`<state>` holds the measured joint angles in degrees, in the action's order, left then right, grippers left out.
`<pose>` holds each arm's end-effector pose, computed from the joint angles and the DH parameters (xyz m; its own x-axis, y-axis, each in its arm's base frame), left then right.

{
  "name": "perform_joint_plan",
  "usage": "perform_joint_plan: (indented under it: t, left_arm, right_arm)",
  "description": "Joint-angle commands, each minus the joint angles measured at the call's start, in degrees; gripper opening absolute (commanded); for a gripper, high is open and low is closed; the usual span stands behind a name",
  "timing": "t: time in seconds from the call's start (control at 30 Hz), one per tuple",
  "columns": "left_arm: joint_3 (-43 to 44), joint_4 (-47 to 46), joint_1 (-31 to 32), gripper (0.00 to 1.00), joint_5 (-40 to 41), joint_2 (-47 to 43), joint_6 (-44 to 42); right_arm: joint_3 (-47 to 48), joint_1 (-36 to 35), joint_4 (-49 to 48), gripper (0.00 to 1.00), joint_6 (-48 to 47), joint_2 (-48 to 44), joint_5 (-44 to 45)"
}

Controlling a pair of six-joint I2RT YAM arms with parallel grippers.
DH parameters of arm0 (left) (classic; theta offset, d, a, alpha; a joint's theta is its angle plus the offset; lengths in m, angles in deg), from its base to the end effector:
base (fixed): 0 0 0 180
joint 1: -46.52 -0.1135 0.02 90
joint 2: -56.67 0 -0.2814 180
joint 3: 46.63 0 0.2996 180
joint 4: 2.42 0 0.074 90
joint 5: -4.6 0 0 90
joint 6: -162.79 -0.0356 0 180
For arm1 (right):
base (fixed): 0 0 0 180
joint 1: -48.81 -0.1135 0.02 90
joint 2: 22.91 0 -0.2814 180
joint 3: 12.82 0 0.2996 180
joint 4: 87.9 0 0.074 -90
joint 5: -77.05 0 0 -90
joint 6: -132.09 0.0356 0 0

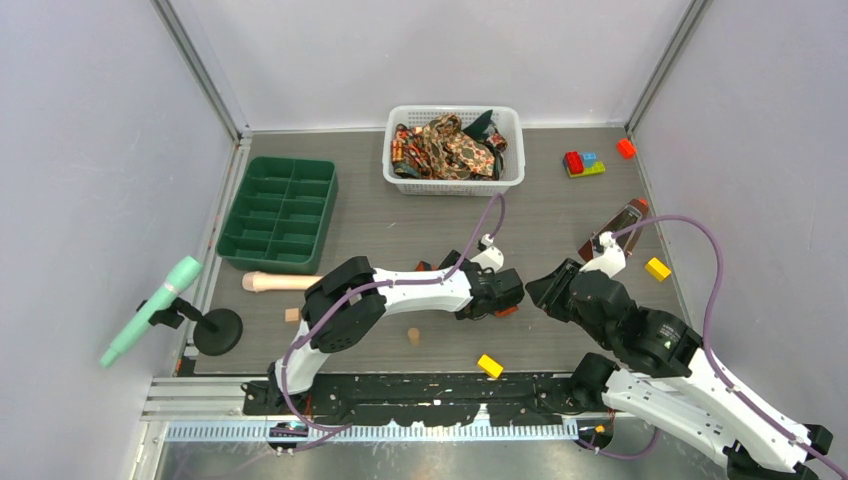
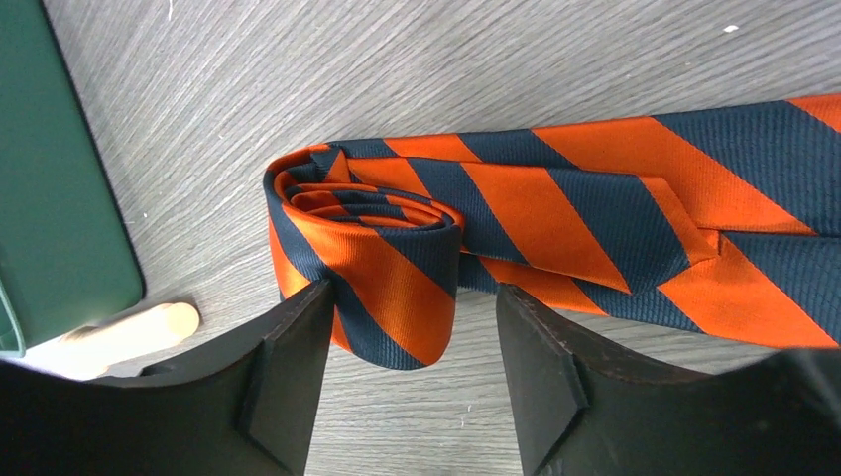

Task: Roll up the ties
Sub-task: Roll the tie at the center of the board.

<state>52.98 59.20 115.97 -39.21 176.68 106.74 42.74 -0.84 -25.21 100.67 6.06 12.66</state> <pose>0.1839 -0.4173 0.1551 -0.6307 0.5811 -0.5143 0.3144 0.7973 0.5153 0.0942 0.0872 0.3214 -0.5924 0.4913 -0.6385 0.0852 0.8263 0.5567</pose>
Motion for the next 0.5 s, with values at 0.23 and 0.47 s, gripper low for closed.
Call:
perform_joint_plan:
  t: [0.23, 0.47]
  left_arm:
    - [2.3, -2.08, 0.13, 0.71, -3.39, -7.87, -1.44]
    - [1.42, -2.88, -0.64, 0.71, -6.32, -11.97, -1.88]
  right_arm:
    - [0.3, -0.27, 0.03, 0.36, 2.72, -1.73, 5.04]
    - [0.97, -0.27, 0.45, 0.42, 2.96, -6.48, 8.35]
